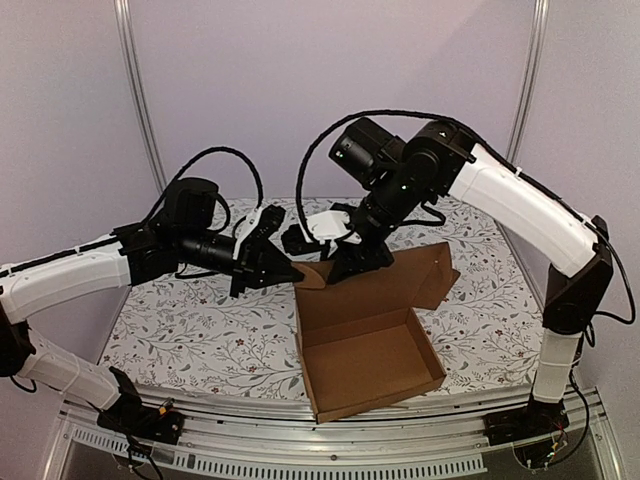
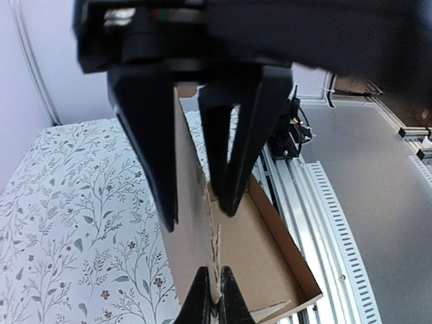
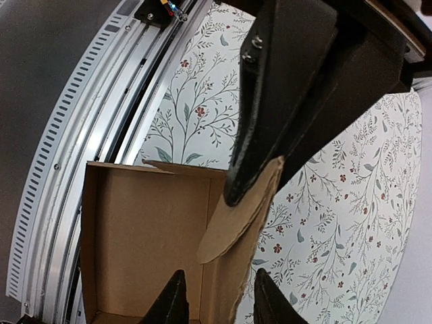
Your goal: Fold the paper box
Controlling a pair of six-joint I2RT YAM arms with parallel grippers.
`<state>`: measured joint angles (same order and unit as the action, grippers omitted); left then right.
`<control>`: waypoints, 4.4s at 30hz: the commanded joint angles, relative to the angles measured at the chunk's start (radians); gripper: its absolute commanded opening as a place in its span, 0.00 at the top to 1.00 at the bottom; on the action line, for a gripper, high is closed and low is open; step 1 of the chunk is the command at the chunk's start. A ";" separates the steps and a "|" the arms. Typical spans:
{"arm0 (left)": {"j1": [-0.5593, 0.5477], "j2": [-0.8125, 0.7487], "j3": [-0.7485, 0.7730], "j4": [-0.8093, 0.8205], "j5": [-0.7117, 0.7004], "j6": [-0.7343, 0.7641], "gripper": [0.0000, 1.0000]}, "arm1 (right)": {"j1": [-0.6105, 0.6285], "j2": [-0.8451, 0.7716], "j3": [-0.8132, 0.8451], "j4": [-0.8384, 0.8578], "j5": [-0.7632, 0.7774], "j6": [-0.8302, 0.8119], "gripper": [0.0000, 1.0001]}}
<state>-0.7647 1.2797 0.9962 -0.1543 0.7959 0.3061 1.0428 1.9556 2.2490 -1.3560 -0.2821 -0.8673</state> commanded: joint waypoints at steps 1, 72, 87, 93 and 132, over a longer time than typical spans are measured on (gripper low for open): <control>0.005 0.000 -0.009 0.012 -0.037 0.006 1.00 | -0.062 -0.174 -0.047 -0.201 -0.049 0.018 0.63; 0.018 -0.128 -0.116 -0.003 -0.542 0.002 1.00 | -0.734 -0.158 -0.531 0.273 -0.439 0.102 0.40; 0.114 -0.140 -0.091 0.022 -0.364 -0.079 1.00 | -0.661 -0.049 -0.474 0.504 -0.316 0.201 0.41; 0.123 -0.117 -0.090 0.010 -0.345 -0.080 1.00 | -0.649 -0.003 -0.435 0.513 -0.343 0.182 0.40; 0.142 -0.061 -0.068 0.040 -0.380 -0.184 1.00 | -0.580 0.043 -0.368 0.390 -0.122 0.421 0.80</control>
<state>-0.6426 1.2034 0.9241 -0.0658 0.4339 0.1482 0.4576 1.9858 1.8893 -0.9428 -0.4728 -0.4713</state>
